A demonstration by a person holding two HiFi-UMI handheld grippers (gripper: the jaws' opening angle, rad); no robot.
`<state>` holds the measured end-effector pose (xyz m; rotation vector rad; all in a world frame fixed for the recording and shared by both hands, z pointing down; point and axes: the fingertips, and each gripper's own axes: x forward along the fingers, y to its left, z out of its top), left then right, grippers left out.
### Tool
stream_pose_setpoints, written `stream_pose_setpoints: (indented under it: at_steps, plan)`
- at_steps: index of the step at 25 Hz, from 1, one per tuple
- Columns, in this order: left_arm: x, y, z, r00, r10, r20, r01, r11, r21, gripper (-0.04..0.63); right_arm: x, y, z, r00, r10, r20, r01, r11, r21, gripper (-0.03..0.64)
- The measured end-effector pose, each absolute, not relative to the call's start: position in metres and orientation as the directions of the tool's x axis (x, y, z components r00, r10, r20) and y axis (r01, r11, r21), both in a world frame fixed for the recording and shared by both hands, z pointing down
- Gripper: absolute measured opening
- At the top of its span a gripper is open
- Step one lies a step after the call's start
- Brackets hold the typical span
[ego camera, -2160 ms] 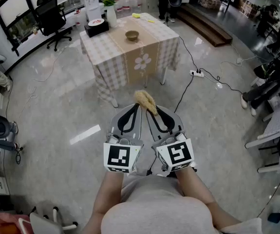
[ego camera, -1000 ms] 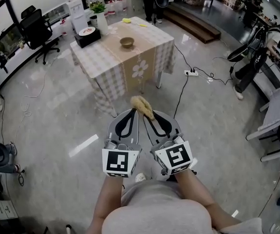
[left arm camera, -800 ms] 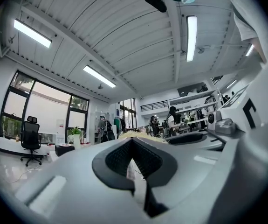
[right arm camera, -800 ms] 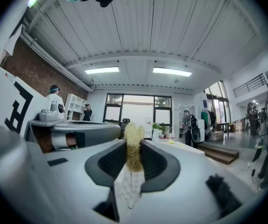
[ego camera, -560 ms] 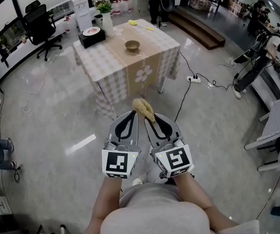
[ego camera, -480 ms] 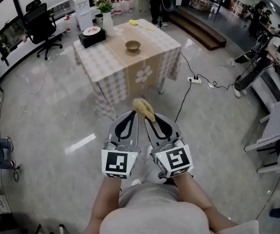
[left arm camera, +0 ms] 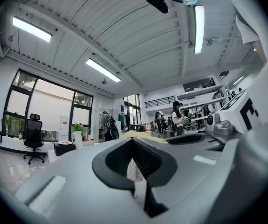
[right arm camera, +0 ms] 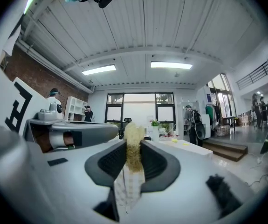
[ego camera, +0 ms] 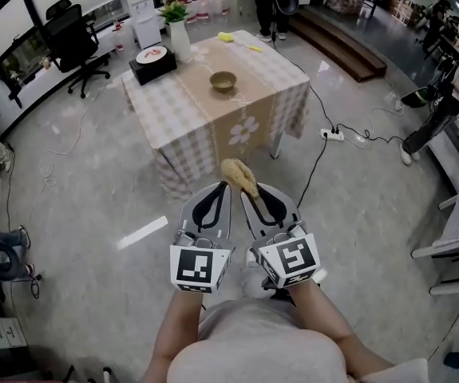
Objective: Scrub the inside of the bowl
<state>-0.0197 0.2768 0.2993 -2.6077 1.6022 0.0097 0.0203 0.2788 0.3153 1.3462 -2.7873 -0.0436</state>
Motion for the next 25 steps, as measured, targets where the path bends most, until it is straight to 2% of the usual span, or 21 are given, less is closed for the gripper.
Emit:
stream_pose_setpoints:
  at_steps: [15, 25]
  plan:
    - [0.023, 0.150, 0.303, 0.409, -0.913, -0.012, -0.911, -0.407, -0.064, 0.005, 0.066, 0.156, 0.316, -0.673, -0.739, 0.037, -0.739, 0.674, 0.012, 0.092]
    - [0.042, 0.111, 0.304, 0.368, -0.930, -0.001, -0.928, -0.367, -0.069, 0.005, 0.086, 0.114, 0.314, -0.700, -0.714, 0.021, -0.714, 0.700, -0.001, 0.092]
